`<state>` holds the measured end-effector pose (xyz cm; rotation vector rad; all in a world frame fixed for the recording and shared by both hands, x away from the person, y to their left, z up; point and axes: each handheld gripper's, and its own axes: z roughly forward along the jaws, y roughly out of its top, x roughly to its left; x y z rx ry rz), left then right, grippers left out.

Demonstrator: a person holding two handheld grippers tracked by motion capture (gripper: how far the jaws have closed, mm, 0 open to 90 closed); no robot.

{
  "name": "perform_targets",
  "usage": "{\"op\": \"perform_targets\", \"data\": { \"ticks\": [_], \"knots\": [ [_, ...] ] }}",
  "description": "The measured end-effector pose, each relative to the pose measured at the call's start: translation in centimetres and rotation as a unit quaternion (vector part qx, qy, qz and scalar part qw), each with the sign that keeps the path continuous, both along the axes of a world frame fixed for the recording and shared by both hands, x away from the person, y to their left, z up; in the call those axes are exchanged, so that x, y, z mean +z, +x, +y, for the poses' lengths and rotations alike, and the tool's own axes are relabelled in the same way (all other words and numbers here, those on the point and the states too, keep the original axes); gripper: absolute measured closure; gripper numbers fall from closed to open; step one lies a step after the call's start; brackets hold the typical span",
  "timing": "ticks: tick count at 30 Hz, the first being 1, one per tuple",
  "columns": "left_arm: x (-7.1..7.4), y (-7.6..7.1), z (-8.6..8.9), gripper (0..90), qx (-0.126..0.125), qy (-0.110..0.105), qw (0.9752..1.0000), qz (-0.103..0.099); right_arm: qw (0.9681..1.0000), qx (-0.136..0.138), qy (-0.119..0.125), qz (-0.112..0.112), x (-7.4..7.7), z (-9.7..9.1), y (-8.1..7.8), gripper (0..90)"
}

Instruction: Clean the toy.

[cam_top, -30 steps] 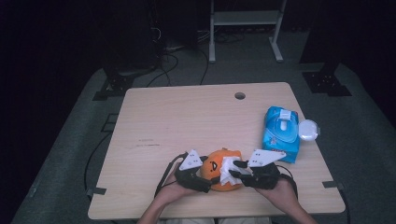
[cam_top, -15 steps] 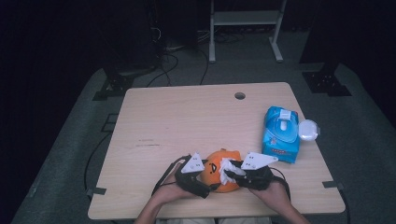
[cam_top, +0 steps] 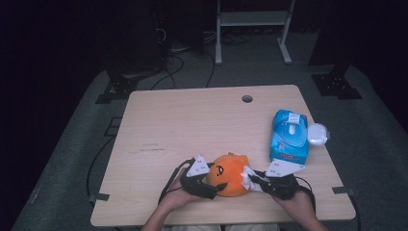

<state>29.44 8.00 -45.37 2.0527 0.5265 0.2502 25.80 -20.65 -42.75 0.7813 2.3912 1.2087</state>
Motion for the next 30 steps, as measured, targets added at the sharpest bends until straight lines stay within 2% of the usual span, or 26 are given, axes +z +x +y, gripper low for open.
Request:
{"op": "perform_targets", "data": {
  "ticks": [2,4,7,9,13,16,18,21,23,26,28,30],
  "knots": [
    [-0.1,0.1,0.0,19.4,0.006,0.0,1.0,0.001,1.0,0.002,0.001,0.006,-0.2,-0.3,-0.7,80.0],
    [-0.1,0.2,0.0,19.9,0.018,-0.002,0.9998,0.003,0.9998,0.018,0.006,0.006,-0.2,-0.1,-1.5,80.0],
    [-0.1,0.4,0.1,19.9,0.027,-0.009,0.9995,0.012,0.9993,0.037,-0.007,-0.009,0.0,1.1,-2.2,80.0],
    [-0.2,0.5,0.3,19.9,0.031,-0.014,0.9993,0.018,0.9994,0.033,-0.007,-0.01,0.0,1.3,-1.7,80.0],
    [-0.2,0.7,0.3,19.8,0.031,-0.023,0.9989,0.026,1.0,0.003,0.003,0.0,-0.3,0.1,-0.3,80.2],
    [-0.2,0.8,0.2,19.8,0.032,-0.025,0.9988,0.028,0.9999,-0.007,0.008,0.004,-0.4,-0.1,-0.4,80.2],
    [-0.2,0.9,-0.1,19.7,0.032,-0.028,0.9987,0.03,0.9998,0.005,0.019,0.003,-0.2,0.6,-0.6,80.3],
    [-0.1,1.0,-0.4,19.6,0.029,-0.023,0.999,0.024,0.9994,0.031,0.013,-0.008,0.2,2.2,-0.6,80.2],
    [-0.1,1.0,-0.3,19.7,0.033,-0.027,0.9987,0.027,0.9994,0.033,0.008,-0.011,0.5,2.8,-0.1,80.3],
    [-0.2,1.1,0.0,19.8,0.026,-0.03,0.9989,0.026,0.9997,0.014,0.017,-0.011,0.5,1.8,0.7,80.4],
    [-0.2,1.1,-0.1,19.8,0.023,-0.026,0.9991,0.024,0.9997,-0.008,0.022,-0.007,0.4,0.8,1.1,80.4],
    [-0.2,1.2,-0.3,19.8,0.021,-0.027,0.9992,0.02,0.9993,-0.02,0.032,0.001,0.3,0.2,1.2,80.5]
  ]
}}
